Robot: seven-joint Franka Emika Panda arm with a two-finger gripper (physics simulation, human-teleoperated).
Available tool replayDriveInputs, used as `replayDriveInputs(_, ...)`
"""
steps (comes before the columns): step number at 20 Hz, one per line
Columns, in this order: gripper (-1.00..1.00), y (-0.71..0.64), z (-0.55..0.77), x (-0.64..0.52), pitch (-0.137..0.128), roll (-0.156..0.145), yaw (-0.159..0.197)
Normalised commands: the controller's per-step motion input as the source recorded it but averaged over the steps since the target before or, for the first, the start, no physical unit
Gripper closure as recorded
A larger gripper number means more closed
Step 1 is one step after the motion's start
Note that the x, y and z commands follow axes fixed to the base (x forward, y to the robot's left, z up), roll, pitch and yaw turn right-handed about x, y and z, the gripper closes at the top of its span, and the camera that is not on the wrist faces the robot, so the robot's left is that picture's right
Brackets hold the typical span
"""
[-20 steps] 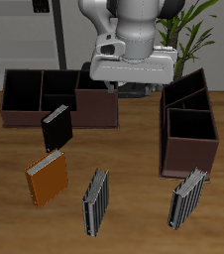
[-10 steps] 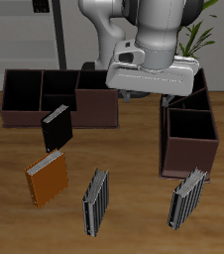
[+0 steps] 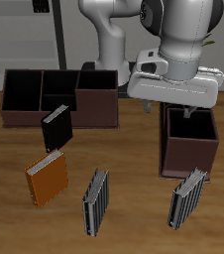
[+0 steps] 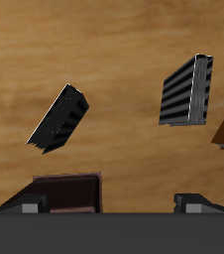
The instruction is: Place the left striped book into the back desk caddy's left compartment
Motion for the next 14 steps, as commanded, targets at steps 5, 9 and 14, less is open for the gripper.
replayDriveInputs(5, -1.0, 0.18, -0.21, 0.32, 0.011, -0.018, -0.05)
replayDriveInputs(9, -1.0, 0.04, -0.17, 0.2, 0.006, 0.001, -0.034)
replayDriveInputs(14, -1.0, 0.03, -0.25, 0.3, 0.014, -0.005, -0.075)
